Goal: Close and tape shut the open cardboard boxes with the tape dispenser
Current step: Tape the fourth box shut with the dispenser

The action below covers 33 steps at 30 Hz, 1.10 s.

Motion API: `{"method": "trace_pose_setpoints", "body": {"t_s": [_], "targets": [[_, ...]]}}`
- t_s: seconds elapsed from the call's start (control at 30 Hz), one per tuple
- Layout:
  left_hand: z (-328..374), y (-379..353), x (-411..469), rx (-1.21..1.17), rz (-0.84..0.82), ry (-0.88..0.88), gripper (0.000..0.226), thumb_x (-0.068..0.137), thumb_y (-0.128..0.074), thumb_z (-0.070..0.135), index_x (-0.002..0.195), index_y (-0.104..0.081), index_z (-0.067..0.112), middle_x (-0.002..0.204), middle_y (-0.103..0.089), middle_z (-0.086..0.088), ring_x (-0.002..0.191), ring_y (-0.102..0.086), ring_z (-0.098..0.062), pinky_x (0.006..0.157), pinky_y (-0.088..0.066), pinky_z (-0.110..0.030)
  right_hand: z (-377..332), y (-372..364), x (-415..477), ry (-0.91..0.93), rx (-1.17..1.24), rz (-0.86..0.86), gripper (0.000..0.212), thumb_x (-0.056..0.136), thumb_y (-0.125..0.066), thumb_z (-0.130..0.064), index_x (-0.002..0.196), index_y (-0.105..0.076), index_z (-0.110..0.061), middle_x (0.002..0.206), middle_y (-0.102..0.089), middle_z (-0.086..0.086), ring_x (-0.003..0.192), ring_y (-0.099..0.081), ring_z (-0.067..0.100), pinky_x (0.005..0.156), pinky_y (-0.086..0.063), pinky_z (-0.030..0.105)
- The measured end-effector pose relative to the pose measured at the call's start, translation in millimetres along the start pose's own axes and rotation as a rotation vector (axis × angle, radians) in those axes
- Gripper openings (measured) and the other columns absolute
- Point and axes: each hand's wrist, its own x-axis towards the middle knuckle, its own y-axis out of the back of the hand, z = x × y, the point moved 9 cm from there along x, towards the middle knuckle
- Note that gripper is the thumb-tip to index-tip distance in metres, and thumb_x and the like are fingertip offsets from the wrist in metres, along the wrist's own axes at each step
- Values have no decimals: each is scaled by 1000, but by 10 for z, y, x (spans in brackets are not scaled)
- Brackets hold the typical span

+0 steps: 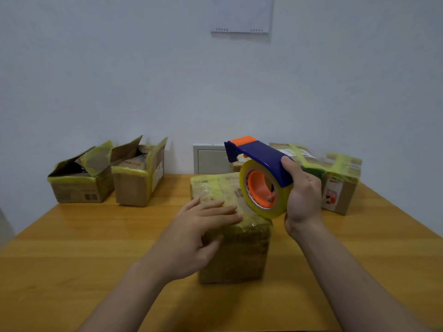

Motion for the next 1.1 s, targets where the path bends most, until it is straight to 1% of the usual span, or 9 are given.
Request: {"method": "trace_pose_setpoints", "body": {"t_s": [0.13, 0.23, 0.37, 0.47, 0.53, 0.7, 0.8, 1.0, 1.1], "targets": [[-104, 101, 49, -142, 214, 114, 44, 81, -61, 74, 110, -78, 45, 118, -69, 34, 126, -54, 10, 118, -35, -52, -57, 29, 92, -44, -63, -101, 30, 96, -63, -36, 82, -79, -15, 79, -74, 6, 79, -66, 23, 76, -51, 38], [-58, 117, 142, -144, 218, 146, 42, 79, -62, 75, 99, -80, 42, 109, -71, 32, 116, -61, 5, 105, -47, -50, -92, 27, 132, -107, -106, -239, 39, 89, -61, -44, 103, -79, -12, 95, -73, 17, 87, -66, 29, 76, -50, 41], [-33, 151, 192, -157, 79, 206, 30, 88, -72, 56, 114, -73, 42, 110, -70, 27, 110, -61, 3, 95, -55, -35, -192, 63, 101, -139, -89, -386, 41, 86, -59, -40, 105, -77, -9, 84, -70, 13, 71, -65, 22, 57, -49, 30], [-155, 446, 149, -606, 253, 393, 22, 98, -66, 34, 117, -75, 27, 104, -78, 6, 103, -72, -10, 85, -60, -29, -301, 86, 32, -122, -77, -456, 29, 82, -61, -36, 82, -80, -13, 67, -66, 8, 57, -62, 20, 52, -49, 27], [-251, 531, 107, -895, 315, 565, 28, 98, -65, 37, 111, -77, 15, 99, -80, -4, 98, -75, -20, 82, -60, -31, -358, 74, -7, -108, -85, -501, 30, 73, -69, -41, 74, -79, -13, 65, -64, 9, 56, -60, 22, 53, -49, 29], [-7, 341, 138, -1406, 81, 689, 38, 88, -71, 31, 111, -71, 1, 91, -74, -14, 72, -73, -17, 63, -60, -25, -418, -59, -37, -98, -69, -578, 69, 51, -87, -62, 75, -70, 1, 64, -59, 16, 57, -56, 29, 57, -47, 30], [57, 315, 95, -1621, 37, 689, 22, 83, -67, 14, 99, -70, 0, 71, -67, -8, 55, -65, -11, 51, -55, -20, -505, -139, -63, -68, -58, -617, 52, 58, -84, -53, 65, -70, -3, 59, -59, 15, 52, -57, 26, 51, -47, 27], [56, 404, 75, -1521, -33, 631, 17, 81, -68, 11, 86, -82, 4, 69, -67, -6, 57, -66, -8, 52, -55, -18, -571, -176, -74, -50, -87, -649, 51, 57, -83, -54, 62, -71, -5, 59, -62, 14, 53, -59, 25, 52, -48, 27], [-44, 476, 59, -1343, -2, 666, 24, 80, -72, 17, 98, -80, 3, 80, -74, -10, 62, -70, -11, 53, -57, -19, -556, -161, -68, -74, -101, -653, 58, 54, -86, -58, 64, -70, -3, 61, -62, 15, 54, -59, 26, 51, -49, 28]]}}
